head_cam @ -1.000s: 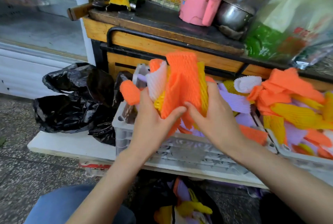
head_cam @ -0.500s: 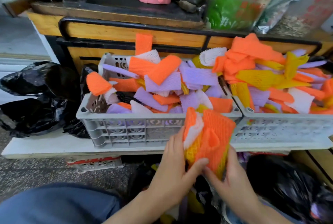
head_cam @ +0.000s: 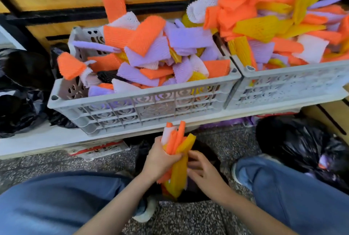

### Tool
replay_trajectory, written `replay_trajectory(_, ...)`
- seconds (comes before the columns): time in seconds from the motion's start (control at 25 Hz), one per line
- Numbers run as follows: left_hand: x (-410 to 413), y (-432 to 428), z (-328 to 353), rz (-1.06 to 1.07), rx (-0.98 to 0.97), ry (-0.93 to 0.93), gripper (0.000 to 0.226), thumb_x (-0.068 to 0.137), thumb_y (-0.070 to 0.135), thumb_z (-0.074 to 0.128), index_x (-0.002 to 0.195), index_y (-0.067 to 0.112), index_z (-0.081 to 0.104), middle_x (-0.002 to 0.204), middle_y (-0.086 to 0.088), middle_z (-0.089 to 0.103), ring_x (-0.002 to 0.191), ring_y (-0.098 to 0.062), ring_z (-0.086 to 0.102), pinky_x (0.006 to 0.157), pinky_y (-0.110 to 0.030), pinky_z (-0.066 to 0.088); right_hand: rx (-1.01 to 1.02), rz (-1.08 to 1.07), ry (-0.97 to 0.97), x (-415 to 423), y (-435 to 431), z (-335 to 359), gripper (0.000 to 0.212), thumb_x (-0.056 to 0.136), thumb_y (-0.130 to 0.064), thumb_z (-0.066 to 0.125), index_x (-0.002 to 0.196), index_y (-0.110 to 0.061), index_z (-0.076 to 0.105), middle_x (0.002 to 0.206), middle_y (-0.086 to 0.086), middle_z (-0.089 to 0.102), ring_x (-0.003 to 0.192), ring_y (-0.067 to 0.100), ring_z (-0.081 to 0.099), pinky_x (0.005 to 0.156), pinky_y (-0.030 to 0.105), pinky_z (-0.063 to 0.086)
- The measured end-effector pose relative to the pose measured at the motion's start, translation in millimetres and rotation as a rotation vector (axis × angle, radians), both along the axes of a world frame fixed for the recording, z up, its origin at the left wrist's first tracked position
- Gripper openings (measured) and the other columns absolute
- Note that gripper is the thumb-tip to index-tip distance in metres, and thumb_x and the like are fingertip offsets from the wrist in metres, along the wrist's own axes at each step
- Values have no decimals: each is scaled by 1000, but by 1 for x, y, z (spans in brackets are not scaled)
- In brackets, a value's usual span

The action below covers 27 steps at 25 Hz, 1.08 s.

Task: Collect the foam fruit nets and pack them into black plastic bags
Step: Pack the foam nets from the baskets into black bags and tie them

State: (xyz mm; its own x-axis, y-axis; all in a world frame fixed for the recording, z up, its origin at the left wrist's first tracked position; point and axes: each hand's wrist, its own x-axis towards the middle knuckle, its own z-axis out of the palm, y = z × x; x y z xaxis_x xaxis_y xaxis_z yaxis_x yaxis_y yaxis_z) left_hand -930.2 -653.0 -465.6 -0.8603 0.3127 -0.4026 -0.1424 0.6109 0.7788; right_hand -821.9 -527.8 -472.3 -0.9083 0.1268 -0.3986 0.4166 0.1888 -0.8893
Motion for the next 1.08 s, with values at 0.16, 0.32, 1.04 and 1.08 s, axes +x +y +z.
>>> replay_trajectory(0.16, -5, 3, -15, 29, -25, -4, 67, 69, 31, 80, 123, 17, 42, 109, 2, 56, 91, -13, 53, 73, -27, 40, 536, -138, -98, 5, 26, -39, 60, 88, -28, 64, 138, -12, 34, 134, 2, 43, 127, 17, 41, 102, 22, 35)
replay_trajectory(0.32, -11, 3, -26, 6, -49, 35, 74, 67, 30, 82, 125, 13, 39, 112, 0, 56, 99, -17, 57, 77, -27, 41, 630, 116, -408, 7, 36, -80, 52, 86, -37, 63, 127, -13, 44, 127, 8, 53, 120, 25, 50, 93, 33, 43)
replay_trajectory(1.04, 7, 44, -84, -662, -291, 81, 92, 69, 47, 77, 140, 11, 31, 135, -10, 40, 128, -26, 38, 105, -36, 33, 20, -461, -272, 11, 79, -35, 17, 96, -18, 52, 83, -13, 62, 79, 3, 64, 68, 12, 64, 58, 33, 57)
replay_trajectory(1.08, 15, 49, -94, -663, -342, 74, 89, 72, 49, 75, 139, 10, 30, 138, -11, 40, 128, -27, 39, 105, -37, 34, -7, -480, -273, 12, 79, -31, 18, 96, -18, 52, 82, -12, 62, 79, 5, 63, 69, 13, 63, 60, 34, 57)
